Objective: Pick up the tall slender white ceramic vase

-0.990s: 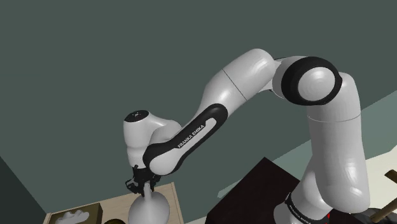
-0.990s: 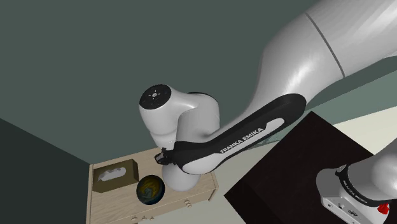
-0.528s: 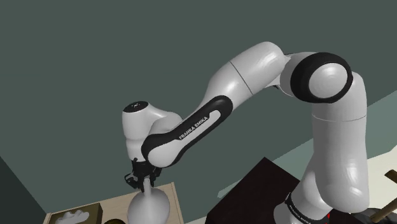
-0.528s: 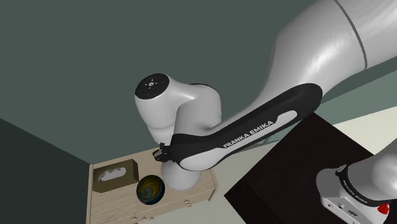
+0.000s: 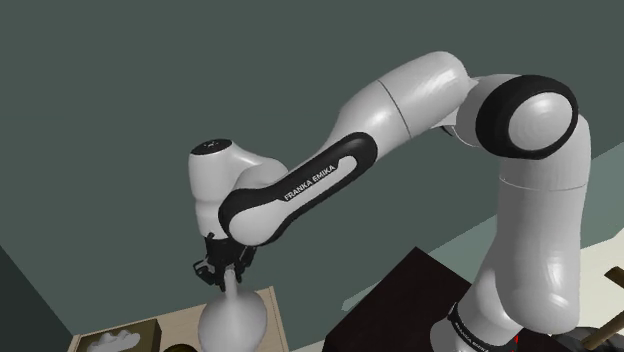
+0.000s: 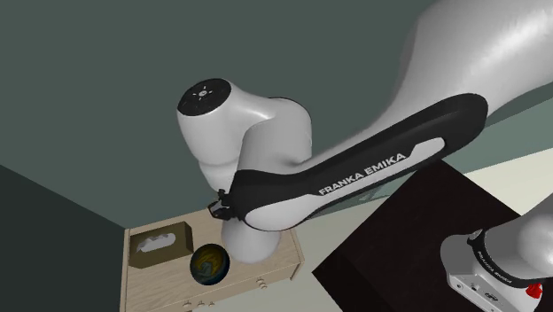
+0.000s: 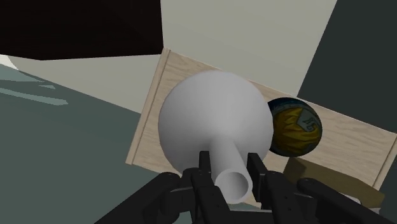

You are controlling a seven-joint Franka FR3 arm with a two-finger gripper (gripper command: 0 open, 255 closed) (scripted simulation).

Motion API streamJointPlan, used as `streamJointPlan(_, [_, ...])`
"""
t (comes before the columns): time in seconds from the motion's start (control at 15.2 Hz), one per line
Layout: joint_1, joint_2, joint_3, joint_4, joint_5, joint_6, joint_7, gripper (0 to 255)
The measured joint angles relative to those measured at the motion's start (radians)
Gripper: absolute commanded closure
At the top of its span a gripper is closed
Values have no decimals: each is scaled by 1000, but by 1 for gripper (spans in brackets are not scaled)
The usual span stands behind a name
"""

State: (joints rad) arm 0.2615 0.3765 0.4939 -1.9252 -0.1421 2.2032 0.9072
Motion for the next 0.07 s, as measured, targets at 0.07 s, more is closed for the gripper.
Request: streamJointPlan(0.07, [-1,-4,1,5,3,-9,-2,255])
